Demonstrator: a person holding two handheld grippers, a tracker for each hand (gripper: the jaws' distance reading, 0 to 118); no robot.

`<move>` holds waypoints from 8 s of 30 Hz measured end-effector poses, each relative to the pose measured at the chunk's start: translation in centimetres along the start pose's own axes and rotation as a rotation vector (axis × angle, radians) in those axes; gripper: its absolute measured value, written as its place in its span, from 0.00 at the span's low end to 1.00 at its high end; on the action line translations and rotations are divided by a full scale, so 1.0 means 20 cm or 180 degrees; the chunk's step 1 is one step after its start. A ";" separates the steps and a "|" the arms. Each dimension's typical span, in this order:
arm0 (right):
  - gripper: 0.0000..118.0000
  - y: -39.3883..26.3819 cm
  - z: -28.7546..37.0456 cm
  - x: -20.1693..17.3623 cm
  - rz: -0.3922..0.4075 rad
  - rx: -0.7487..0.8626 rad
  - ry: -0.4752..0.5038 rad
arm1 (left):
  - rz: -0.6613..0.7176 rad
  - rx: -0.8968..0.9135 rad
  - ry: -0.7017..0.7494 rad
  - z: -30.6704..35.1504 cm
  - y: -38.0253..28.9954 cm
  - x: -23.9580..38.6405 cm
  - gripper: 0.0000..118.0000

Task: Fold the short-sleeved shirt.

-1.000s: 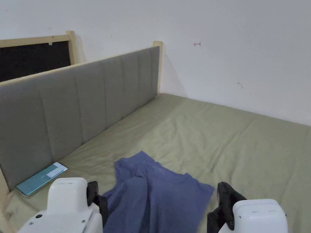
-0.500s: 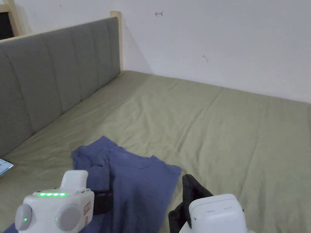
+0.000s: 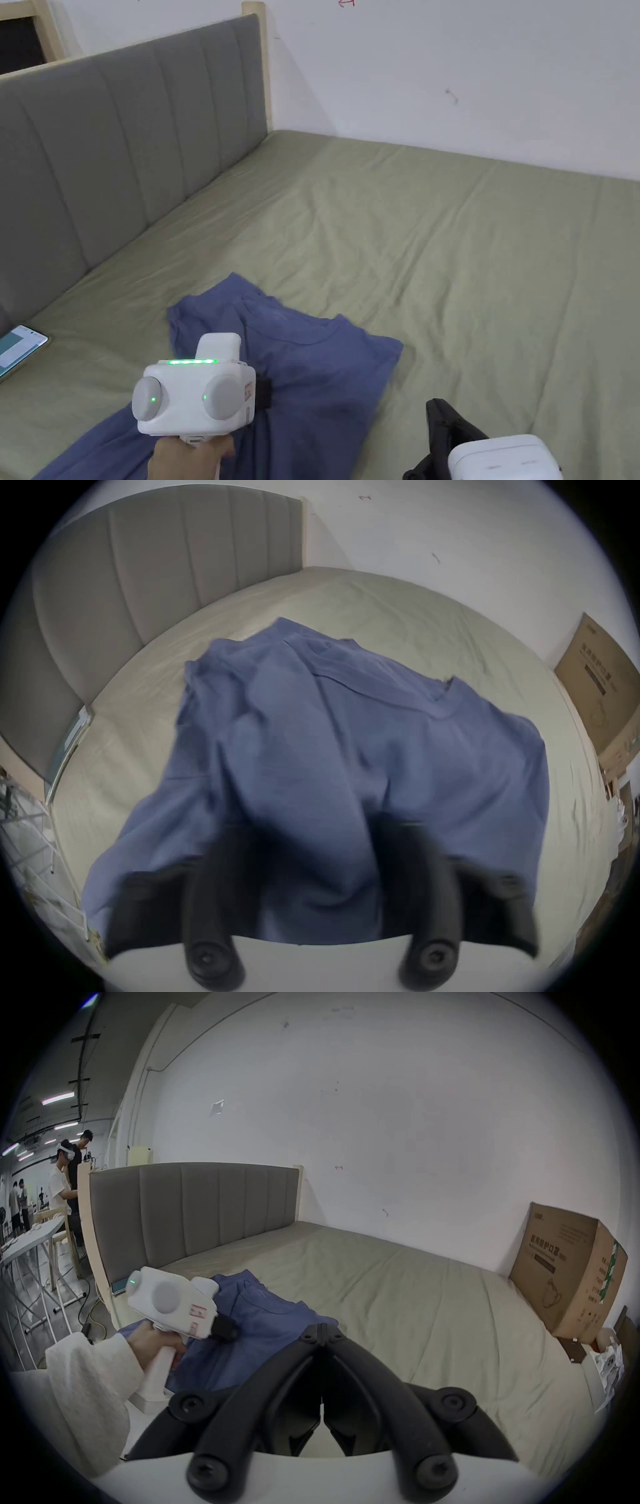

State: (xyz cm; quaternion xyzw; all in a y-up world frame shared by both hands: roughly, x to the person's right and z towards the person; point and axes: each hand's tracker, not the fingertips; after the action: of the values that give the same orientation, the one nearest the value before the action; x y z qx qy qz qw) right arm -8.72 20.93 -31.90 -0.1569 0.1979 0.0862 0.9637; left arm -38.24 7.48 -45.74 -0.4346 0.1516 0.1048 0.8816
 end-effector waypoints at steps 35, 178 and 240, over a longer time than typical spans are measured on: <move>0.00 -0.15 0.75 1.31 -0.0949 0.0085 -0.2213 | -0.1307 0.0386 -0.3247 0.92 -0.12 2.31 0.01; 0.02 -0.12 -0.45 2.46 -0.2363 -0.1825 -0.0596 | -0.0555 0.0449 -0.1215 0.56 0.30 0.83 0.01; 0.03 -0.73 0.55 1.50 -0.2130 -0.1448 -0.0802 | -0.0496 0.0419 -0.1283 0.37 0.21 0.89 0.17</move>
State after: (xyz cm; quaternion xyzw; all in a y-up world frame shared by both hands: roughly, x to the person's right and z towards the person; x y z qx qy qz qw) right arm 25.64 14.17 -30.54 -0.4095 -0.0074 -0.1715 0.8960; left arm -21.72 16.78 -50.91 -0.3567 -0.0552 0.1110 0.9260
